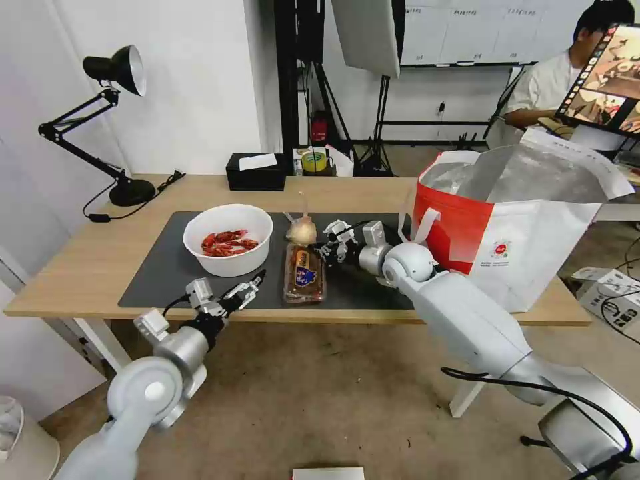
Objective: Pick up the trash from the table and place it into the takeout bag.
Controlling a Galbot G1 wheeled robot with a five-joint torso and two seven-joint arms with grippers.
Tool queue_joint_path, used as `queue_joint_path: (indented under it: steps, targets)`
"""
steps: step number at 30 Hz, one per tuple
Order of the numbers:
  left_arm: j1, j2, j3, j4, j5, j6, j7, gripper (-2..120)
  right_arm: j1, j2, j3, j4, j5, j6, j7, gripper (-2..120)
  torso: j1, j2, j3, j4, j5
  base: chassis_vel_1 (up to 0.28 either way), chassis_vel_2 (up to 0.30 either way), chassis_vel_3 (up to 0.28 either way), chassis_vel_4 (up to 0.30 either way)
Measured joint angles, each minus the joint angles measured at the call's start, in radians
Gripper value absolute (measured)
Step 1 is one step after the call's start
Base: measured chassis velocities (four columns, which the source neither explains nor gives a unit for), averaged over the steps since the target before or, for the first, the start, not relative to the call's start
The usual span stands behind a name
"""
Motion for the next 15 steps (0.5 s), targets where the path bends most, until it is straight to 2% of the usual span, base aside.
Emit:
queue_joint_path:
  steps: [15]
  targets:
    - [-0.072, -0.001, 0.065, 0.060, -0.015, 0.005, -0.013, 100, 0.007, -0.007, -0.001, 0.010, 0.015, 0.000, 0.000, 0, 0.000, 0.000, 0.000, 0.0000, 0.0001, 0.000, 0.000, 0.000, 0.000]
